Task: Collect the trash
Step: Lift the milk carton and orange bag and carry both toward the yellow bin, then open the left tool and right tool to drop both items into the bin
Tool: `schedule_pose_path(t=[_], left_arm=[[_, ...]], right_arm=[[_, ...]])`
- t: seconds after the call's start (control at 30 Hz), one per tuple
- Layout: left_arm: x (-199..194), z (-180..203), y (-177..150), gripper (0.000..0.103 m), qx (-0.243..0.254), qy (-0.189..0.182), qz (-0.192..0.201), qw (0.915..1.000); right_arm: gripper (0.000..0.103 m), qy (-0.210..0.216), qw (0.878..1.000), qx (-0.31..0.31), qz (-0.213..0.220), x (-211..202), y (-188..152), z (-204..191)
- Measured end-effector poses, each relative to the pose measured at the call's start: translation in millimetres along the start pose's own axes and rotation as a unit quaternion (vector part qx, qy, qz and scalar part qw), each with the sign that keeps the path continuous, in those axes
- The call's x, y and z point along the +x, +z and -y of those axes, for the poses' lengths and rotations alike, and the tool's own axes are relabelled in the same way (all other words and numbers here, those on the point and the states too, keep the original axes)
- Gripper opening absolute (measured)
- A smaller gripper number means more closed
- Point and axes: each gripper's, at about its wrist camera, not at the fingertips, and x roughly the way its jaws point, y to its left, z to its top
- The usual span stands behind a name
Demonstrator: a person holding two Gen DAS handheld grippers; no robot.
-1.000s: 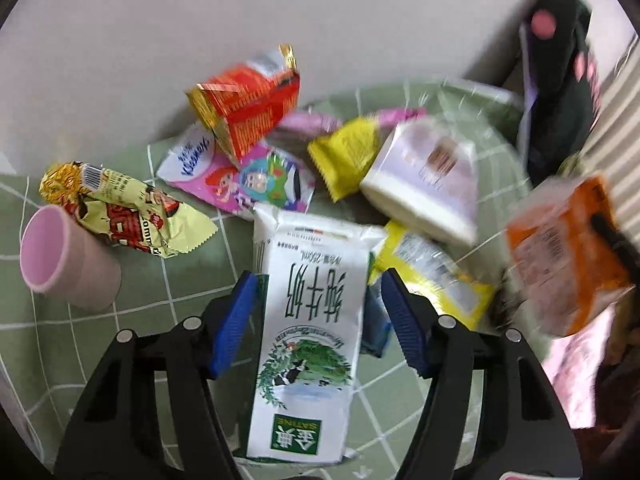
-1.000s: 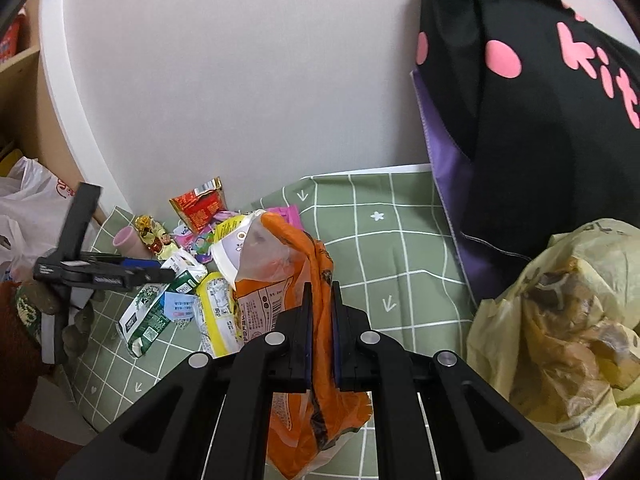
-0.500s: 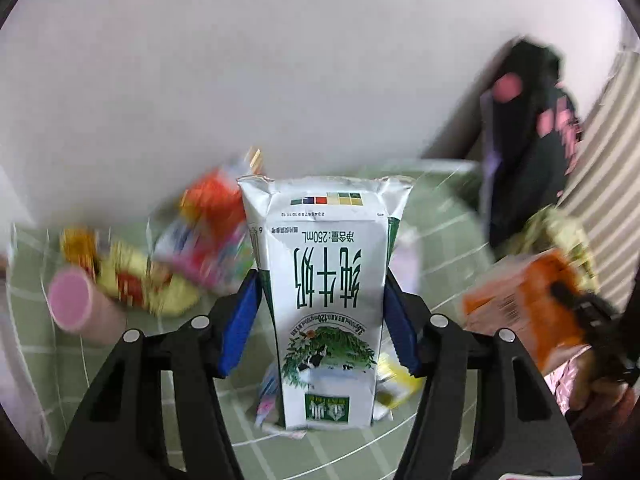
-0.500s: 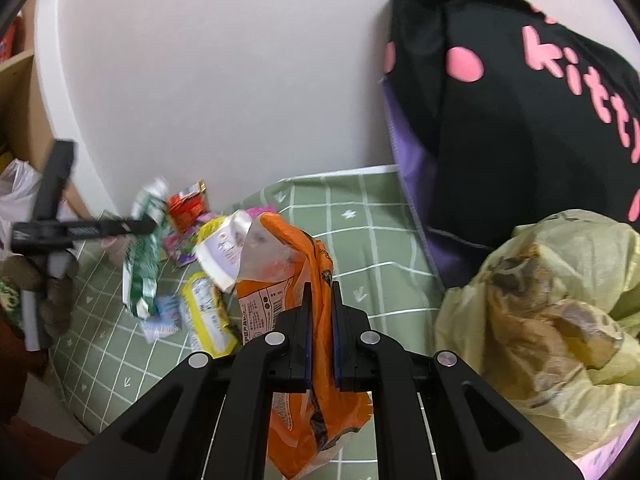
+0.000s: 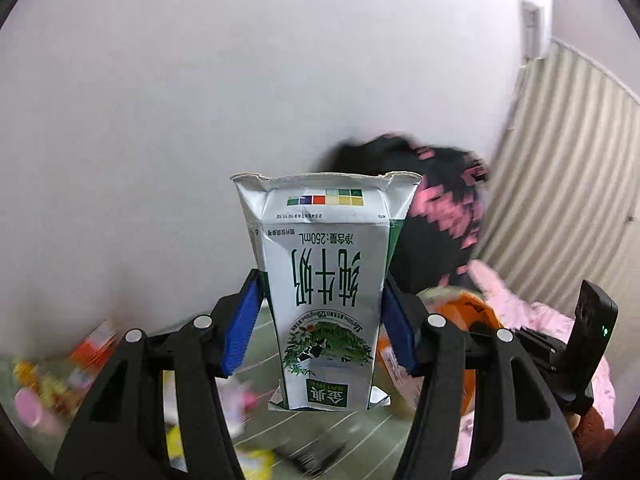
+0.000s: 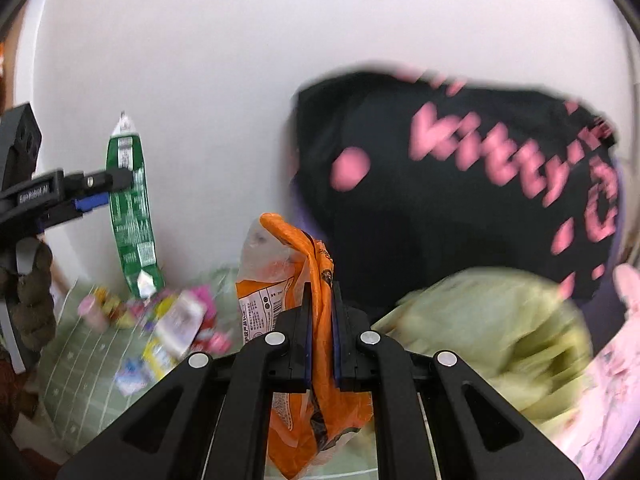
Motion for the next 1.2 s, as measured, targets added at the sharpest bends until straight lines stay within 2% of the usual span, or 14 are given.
schedule_pose_path(t=[0.13, 0.23, 0.4, 0.5, 0.6, 0.73, 0.8, 0.97, 1.2], left_arm=[[25.6, 59.1, 20.5, 0.054, 0.035, -0.061, 0.013, 0.9975], [51.6, 105.5, 30.5, 0.054, 0.056, -0.110, 0.013, 0.9923], [98.6, 162.1, 35.2, 0.054, 0.066, -0.175, 0.005, 0.9824], [144.9, 186.4, 16.8, 0.054, 0.062, -0.197, -0.031, 0.9780], [196.5, 195.8, -17.7, 0.054, 0.064, -0.187, -0.098, 0.9755], [235.5, 197.4, -63.2, 0.054, 0.097, -0.156, -0.169, 0.9683], [245.9, 195.7, -76.9, 0.054, 0.124, -0.133, -0.184, 0.9659], [256.4, 193.4, -88.4, 0.054, 0.150, -0.115, -0.210, 0.9594], [256.4, 193.8, -98.6, 0.053, 0.161, -0.120, -0.238, 0.9503]], right_arm=[[0.008, -0.063, 0.996, 0.009, 0.055, -38.5, 29.7, 48.9], [0.008, -0.118, 0.990, 0.009, 0.075, -56.2, 38.7, 88.6], [0.008, -0.147, 0.987, 0.014, 0.061, -47.0, 31.0, 134.7], [0.008, -0.139, 0.989, 0.031, 0.044, -31.5, 12.5, 151.3], [0.008, -0.106, 0.992, 0.072, 0.001, -5.2, -16.7, 170.5], [0.008, -0.068, 0.993, 0.092, -0.040, 14.1, -40.3, 179.8], [0.008, -0.055, 0.993, 0.090, -0.055, 22.0, -47.3, 181.7], [0.008, -0.037, 0.992, 0.074, -0.094, 37.5, -59.3, 179.3], [0.008, -0.046, 0.990, 0.079, -0.106, 41.2, -68.6, 181.8]])
